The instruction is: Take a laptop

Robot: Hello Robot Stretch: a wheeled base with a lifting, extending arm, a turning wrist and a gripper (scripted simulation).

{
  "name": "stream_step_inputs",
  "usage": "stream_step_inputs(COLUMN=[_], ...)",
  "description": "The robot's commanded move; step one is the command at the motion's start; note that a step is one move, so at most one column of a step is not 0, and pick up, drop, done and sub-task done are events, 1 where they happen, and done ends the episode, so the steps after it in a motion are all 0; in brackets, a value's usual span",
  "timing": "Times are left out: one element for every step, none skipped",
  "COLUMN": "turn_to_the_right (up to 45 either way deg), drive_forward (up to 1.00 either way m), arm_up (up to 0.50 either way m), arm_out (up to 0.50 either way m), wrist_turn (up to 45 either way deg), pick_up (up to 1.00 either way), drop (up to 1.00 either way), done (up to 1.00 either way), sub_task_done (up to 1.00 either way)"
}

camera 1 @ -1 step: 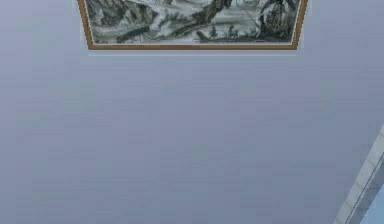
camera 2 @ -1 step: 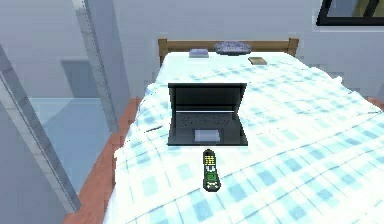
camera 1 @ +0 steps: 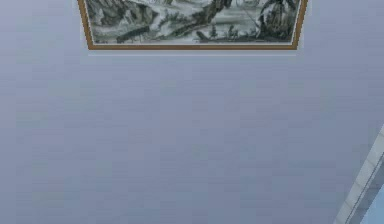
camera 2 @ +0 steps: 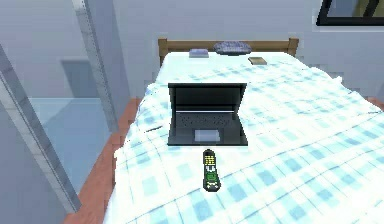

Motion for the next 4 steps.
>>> stream_step_inputs(turn_to_the_right=[0.0,0.0,0.0,0.0], drive_forward=[0.00,0.00,0.00,0.00], arm_up=[0.36,0.00,0.00,0.00], arm_out=[0.00,0.46,0.00,0.00], wrist_turn=[0.0,0.0,45.0,45.0], pick_up=[0.00,0.00,0.00,0.00], drop=[0.00,0.00,0.00,0.00], done=[0.00,0.00,0.00,0.00], sub_task_done=[0.00,0.00,0.00,0.00])
